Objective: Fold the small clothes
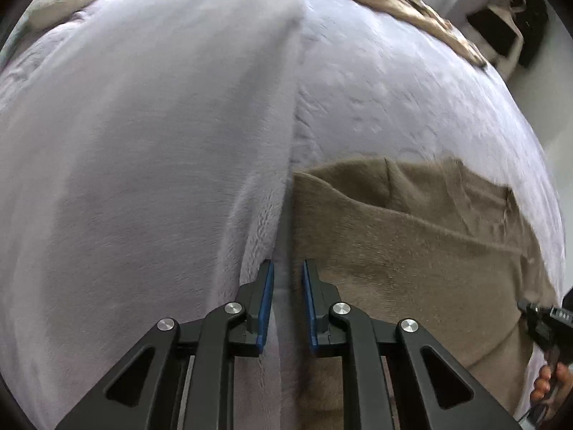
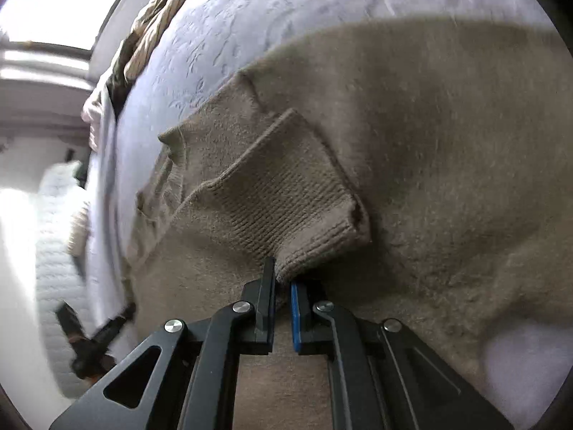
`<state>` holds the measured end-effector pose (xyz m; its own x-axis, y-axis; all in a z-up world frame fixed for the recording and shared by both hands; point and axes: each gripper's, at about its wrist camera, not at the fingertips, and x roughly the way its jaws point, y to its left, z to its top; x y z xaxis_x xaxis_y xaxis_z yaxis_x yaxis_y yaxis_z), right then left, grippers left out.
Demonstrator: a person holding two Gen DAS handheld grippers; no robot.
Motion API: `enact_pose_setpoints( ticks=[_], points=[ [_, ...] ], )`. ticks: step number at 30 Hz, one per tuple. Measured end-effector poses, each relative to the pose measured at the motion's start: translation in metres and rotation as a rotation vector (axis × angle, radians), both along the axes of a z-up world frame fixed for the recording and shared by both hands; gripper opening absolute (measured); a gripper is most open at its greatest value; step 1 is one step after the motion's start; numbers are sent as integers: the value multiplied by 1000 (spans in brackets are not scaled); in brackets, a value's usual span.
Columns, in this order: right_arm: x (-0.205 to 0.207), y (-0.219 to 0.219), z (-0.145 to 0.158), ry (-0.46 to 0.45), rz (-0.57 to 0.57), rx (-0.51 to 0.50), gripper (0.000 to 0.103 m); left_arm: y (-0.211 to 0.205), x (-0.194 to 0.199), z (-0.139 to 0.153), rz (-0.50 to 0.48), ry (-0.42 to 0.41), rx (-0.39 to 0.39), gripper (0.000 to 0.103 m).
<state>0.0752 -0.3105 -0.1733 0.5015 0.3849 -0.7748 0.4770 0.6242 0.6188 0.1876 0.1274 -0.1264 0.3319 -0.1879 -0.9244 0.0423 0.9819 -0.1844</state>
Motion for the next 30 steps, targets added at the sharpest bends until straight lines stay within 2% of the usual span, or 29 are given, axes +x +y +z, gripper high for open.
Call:
enact_pose_setpoints(
  ticks=[1, 2, 3, 4, 5, 7, 10, 14, 17, 19, 25, 26, 28, 30],
  points=[
    [-1, 0, 2, -4, -7, 9, 12, 0, -3, 3, -2, -5, 19, 18],
    [-2, 2, 5, 0, 1, 4, 22, -2, -5, 5, -12, -9, 41, 19],
    [-2, 8, 11, 3, 25, 0, 40, -6, -10, 8, -28, -17, 76, 26],
    [-4, 12, 16, -6, 44, 3, 52, -9, -17, 14, -36, -35, 136, 63],
    [-6, 18, 22, -22, 64, 8, 70, -9, -20, 17, -32, -50, 164, 99],
    [-11, 34, 32, -47, 104, 23, 72, -5, -37, 30, -31, -117, 202, 101],
    [-13, 64, 31, -43, 162, 105, 72, 4, -55, 29, -30, -78, 186, 101],
    [-2, 105, 18, -16, 222, 125, 72, 10, -77, 14, -6, -5, 170, 101],
    [6, 128, 7, -24, 221, 236, 72, 18, -97, 6, 27, 28, 175, 101],
    [12, 155, 3, -22, 276, 268, 72, 23, -105, 2, 42, 53, 162, 101],
    [37, 251, -14, -20, 432, 350, 71, 52, -132, 15, 139, 44, 134, 101],
    [40, 262, -18, -19, 439, 353, 69, 55, -135, 17, 148, 42, 141, 101],
    [47, 284, -27, -20, 446, 363, 53, 65, -140, 20, 172, 49, 155, 101],
    [55, 301, -32, -15, 450, 366, 5, 72, -141, 20, 181, 55, 147, 101]
  ],
)
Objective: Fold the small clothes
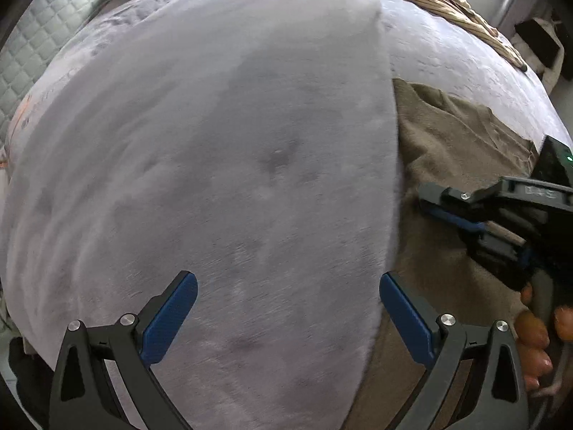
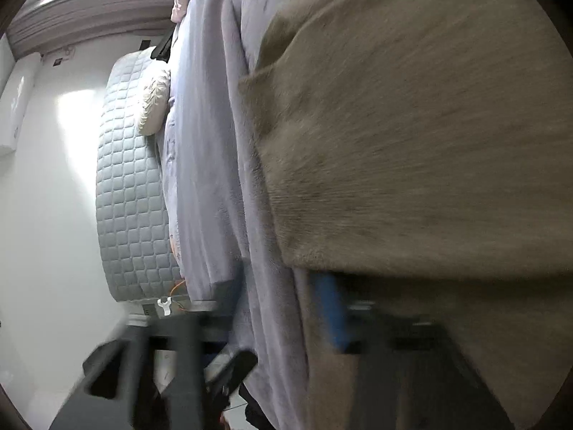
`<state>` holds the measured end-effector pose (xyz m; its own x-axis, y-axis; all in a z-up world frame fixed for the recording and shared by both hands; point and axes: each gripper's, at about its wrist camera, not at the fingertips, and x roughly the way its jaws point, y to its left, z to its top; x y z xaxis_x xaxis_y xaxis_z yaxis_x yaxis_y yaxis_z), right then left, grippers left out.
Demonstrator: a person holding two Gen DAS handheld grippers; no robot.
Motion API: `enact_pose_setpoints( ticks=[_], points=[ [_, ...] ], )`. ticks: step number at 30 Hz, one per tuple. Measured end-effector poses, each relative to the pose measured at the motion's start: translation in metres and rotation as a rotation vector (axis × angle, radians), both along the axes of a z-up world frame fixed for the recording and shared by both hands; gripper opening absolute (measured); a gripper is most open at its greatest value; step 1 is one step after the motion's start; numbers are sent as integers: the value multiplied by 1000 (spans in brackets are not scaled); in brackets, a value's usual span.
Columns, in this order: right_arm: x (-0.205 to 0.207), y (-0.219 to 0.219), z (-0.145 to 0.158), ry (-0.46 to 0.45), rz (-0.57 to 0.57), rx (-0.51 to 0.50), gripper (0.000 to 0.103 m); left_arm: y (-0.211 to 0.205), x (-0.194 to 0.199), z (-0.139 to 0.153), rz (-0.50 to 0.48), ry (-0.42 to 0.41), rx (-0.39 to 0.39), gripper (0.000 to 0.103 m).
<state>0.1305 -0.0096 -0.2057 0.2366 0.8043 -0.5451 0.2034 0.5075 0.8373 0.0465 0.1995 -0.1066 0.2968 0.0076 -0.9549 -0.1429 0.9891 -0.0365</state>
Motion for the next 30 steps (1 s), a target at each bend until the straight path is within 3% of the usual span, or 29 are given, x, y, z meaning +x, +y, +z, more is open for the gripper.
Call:
enact_pose_setpoints(
  ticks=[3, 7, 12, 14, 16, 17, 18, 24, 30],
  points=[
    [5, 11, 1, -21, 1, -40, 6, 10, -11, 0, 1, -3, 22, 101],
    [2, 27, -11, -1, 60, -85, 4, 15, -17, -10, 2, 55, -19, 101],
    [-13, 29, 5, 10, 117, -144, 6, 10, -30, 9, -25, -10, -47, 101],
    [-23, 11, 18, -1, 113, -163, 10, 0, -29, 16, -54, -29, -57, 101],
    [-38, -19, 33, -8, 86, -191, 30, -16, -29, 20, -95, -38, -65, 101],
    [-43, -34, 40, -11, 63, -211, 54, -24, -26, 21, -109, -40, -69, 101],
    [-51, -50, 47, -20, 35, -228, 65, -35, -25, 22, -129, -40, -81, 101],
    [-106, -163, 72, 6, -184, -290, 65, -89, -24, 24, -220, 18, -157, 101],
    [-168, -249, 76, 69, -386, -312, 65, -145, -37, 28, -324, 79, -87, 101]
  ],
)
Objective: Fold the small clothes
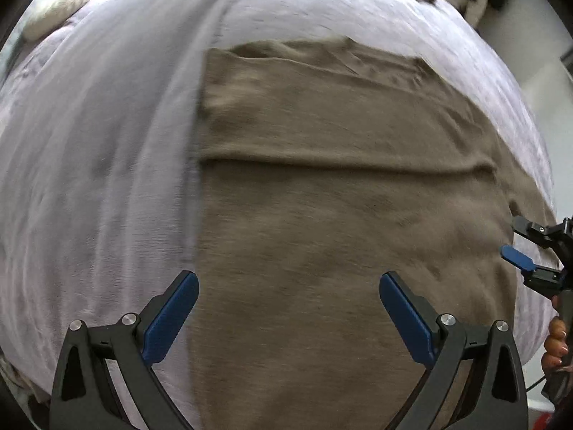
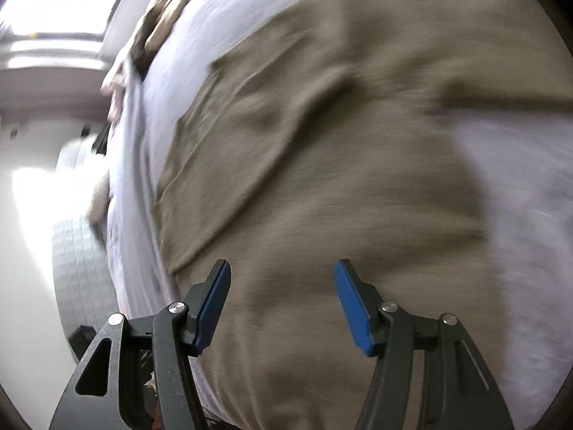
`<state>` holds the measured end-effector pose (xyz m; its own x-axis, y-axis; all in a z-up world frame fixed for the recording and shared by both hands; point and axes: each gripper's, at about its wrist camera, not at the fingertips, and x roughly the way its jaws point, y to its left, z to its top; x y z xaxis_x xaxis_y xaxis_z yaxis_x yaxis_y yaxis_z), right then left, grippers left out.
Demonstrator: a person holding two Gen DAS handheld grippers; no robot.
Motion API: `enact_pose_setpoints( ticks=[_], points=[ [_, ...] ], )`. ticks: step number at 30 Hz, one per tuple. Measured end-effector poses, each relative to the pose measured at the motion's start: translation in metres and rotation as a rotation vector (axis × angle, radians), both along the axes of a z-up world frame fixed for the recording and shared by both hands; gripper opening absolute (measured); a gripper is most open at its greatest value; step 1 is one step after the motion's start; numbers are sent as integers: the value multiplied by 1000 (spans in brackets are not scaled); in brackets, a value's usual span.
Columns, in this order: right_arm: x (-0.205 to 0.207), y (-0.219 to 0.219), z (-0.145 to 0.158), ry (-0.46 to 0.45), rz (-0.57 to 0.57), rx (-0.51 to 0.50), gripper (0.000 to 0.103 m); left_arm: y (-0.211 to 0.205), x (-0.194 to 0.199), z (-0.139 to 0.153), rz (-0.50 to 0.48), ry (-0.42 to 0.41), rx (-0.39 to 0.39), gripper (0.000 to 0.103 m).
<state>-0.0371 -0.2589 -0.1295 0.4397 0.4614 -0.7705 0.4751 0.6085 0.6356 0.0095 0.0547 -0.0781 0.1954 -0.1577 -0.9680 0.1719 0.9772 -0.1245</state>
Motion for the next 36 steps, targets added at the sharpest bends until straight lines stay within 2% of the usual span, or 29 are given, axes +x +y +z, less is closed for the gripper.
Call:
enact_pose_setpoints(
  ticks=[3, 12, 18, 21, 25, 30, 31, 32, 33, 34, 36],
  points=[
    [-26, -32, -3, 12, -75, 6, 65, -21, -4, 4, -24, -3, 5, 101],
    [-87, -124, -3, -51, -354, 45, 65, -88, -2, -1, -127, 23, 39, 101],
    [-122, -198, 4, -86, -536, -10, 65, -131, 0, -6, -191, 23, 48, 101],
    [-141, -233, 3, -95, -664, -22, 65, -147, 1, -7, -209, 21, 43, 101],
    [-161, -268, 2, -157, -859, 23, 65, -164, 1, -7, -233, 4, 37, 101],
    [-164, -290, -4, -204, -942, 99, 65, -179, 5, -9, -235, 0, 30, 101],
    [-164, -295, -6, -211, -945, 116, 63, -182, 6, -10, -233, 9, 24, 101],
    [-163, -295, -6, -222, -944, 130, 50, -183, 7, -10, -231, 11, 20, 101],
    [-159, -295, -7, -243, -935, 164, 15, -184, 9, -10, -227, 6, 17, 101],
    [-161, -302, -9, -261, -925, 195, 6, -185, 9, -8, -227, -6, 15, 101],
    [-153, -300, -6, -337, -906, 260, 6, -184, 10, -5, -234, -22, 19, 101]
  ],
)
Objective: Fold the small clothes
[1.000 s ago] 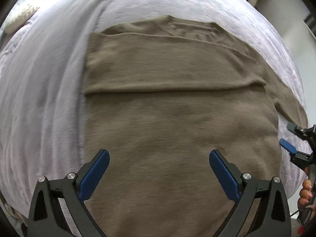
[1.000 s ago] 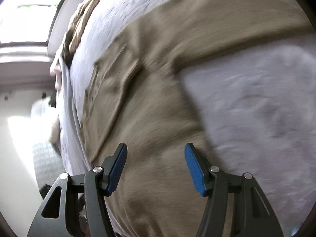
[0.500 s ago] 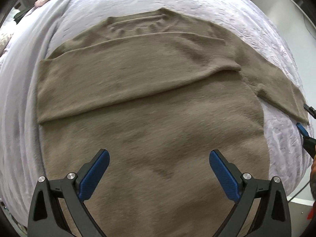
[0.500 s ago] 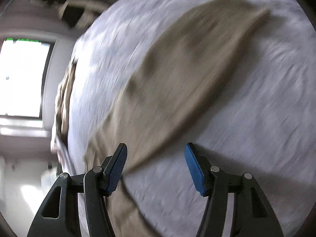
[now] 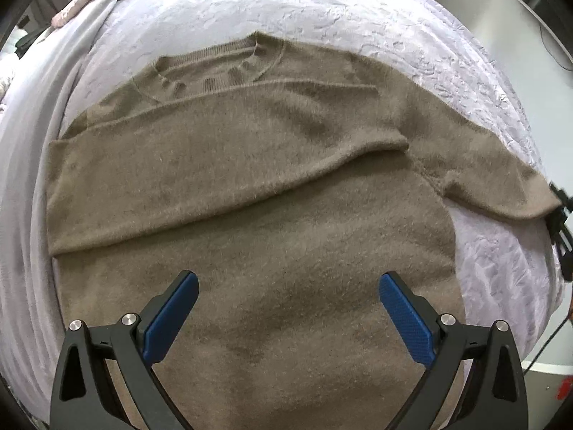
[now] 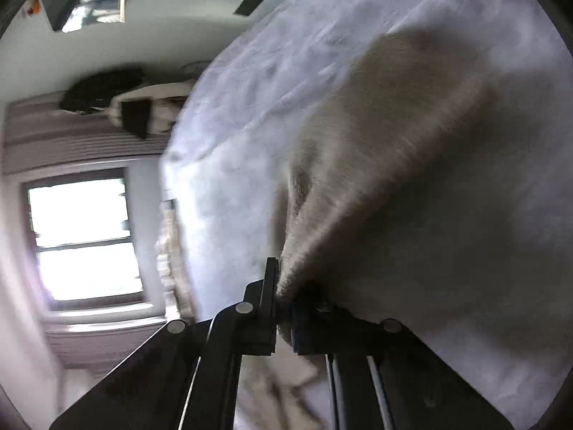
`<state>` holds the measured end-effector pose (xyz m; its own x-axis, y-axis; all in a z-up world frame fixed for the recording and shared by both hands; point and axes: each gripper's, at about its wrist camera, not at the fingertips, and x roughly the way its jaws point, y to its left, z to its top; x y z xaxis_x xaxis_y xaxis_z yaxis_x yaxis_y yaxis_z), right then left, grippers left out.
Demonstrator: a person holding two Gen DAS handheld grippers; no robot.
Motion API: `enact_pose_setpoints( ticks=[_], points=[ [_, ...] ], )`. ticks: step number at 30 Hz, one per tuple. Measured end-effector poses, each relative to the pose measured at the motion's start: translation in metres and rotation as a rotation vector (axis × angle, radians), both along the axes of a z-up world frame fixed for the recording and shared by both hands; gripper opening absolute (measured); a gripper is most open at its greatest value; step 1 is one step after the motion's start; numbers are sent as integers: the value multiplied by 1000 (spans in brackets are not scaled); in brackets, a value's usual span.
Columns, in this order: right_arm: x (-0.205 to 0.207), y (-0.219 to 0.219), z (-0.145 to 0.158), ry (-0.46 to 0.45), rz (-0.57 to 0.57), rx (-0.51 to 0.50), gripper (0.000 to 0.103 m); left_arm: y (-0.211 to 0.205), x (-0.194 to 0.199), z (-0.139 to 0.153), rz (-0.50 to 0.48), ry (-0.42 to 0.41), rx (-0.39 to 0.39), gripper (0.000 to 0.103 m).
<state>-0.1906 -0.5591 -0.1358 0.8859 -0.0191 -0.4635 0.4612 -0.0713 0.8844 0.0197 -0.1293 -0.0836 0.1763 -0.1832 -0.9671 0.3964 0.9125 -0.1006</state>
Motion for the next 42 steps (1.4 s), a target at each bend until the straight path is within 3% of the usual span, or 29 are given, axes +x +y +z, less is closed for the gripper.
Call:
enact_pose_setpoints(
  ticks=[5, 9, 14, 18, 22, 26, 29, 31, 33, 35, 36, 38, 41, 42],
  points=[
    [50, 19, 37, -65, 167, -117, 6, 15, 6, 2, 6, -36, 28, 101],
    [122, 60, 79, -93, 383, -273, 6, 43, 15, 6, 51, -53, 13, 101],
    [233, 166, 112, -96, 765, -508, 6, 85, 27, 7, 146, -69, 5, 101],
    [291, 258, 87, -50, 1018, -570, 6, 111, 40, 3, 214, -86, -3, 101],
    [320, 319, 33, 52, 1157, -517, 7, 125, 52, -2, 247, -96, -45, 101],
    [331, 343, 0, 137, 1209, -521, 10, 136, 56, -10, 267, -97, -57, 101],
    [326, 345, -6, 189, 1231, -561, 10, 142, 63, -14, 291, -95, -68, 101],
    [312, 340, -11, 201, 1215, -549, 17, 144, 70, -18, 298, -93, -77, 101],
    [307, 333, -8, 201, 1172, -515, 42, 146, 74, -27, 300, -82, -63, 101],
    [299, 323, -3, 191, 1093, -463, 55, 148, 75, -33, 306, -77, -51, 101],
    [296, 316, 0, 192, 1044, -445, 56, 150, 74, -34, 310, -74, -54, 101],
    [290, 298, 4, 195, 920, -386, 55, 157, 72, -35, 320, -70, -67, 101],
    [292, 280, -10, 155, 807, -198, 7, 170, 66, -34, 318, -63, -99, 101],
    [295, 282, -10, 147, 806, -194, 7, 175, 65, -33, 315, -59, -116, 101]
  ],
)
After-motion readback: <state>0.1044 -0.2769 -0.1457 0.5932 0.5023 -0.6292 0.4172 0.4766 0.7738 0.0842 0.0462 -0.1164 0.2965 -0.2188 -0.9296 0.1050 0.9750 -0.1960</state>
